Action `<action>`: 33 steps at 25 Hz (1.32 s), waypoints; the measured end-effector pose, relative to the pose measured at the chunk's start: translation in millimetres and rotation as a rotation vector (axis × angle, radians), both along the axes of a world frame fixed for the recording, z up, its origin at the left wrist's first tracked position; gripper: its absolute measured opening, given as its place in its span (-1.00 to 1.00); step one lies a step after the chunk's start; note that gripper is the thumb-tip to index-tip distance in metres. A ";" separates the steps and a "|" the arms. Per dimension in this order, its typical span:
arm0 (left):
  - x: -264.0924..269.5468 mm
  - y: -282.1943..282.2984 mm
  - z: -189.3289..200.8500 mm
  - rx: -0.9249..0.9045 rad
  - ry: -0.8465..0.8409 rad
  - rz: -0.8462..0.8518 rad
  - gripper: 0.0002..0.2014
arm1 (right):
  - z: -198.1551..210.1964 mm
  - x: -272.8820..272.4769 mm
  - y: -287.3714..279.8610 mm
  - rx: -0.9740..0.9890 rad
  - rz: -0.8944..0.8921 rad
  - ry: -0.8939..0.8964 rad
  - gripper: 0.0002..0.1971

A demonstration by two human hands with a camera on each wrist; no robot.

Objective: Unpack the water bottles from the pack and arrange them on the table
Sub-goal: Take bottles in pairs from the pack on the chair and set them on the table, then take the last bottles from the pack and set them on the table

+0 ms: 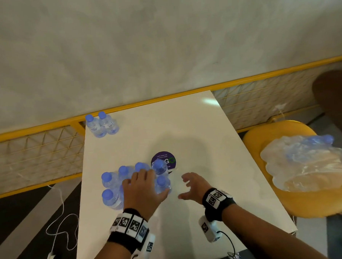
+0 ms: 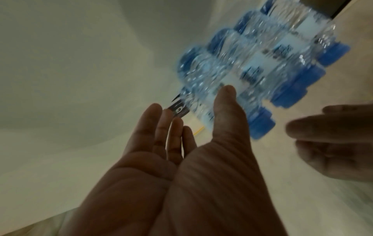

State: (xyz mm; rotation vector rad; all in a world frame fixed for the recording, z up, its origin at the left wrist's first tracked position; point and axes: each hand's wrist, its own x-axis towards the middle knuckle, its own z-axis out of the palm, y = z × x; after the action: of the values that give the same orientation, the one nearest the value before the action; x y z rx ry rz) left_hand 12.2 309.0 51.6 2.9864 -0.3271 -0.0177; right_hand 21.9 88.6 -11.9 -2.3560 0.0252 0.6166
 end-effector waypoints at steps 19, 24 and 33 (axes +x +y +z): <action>-27.3 -522.9 -52.8 -0.484 0.864 -0.308 -0.64 | -41.6 -71.6 -456.9 -0.003 -0.894 0.085 -0.73; 10.6 -570.7 -45.9 -0.279 1.086 -0.185 -0.38 | -54.0 -42.2 -490.7 -0.178 -0.642 0.141 -0.07; 84.7 -627.6 -80.5 -0.264 1.130 -0.128 -0.38 | -46.2 -5.9 -505.6 -0.025 -0.781 0.155 -0.91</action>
State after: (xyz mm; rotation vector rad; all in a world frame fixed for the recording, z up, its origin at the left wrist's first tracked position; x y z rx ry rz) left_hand 96.8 -318.7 -28.9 2.2162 -0.3146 -1.4365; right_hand 16.0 -417.0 -58.1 -2.0753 0.9697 0.3945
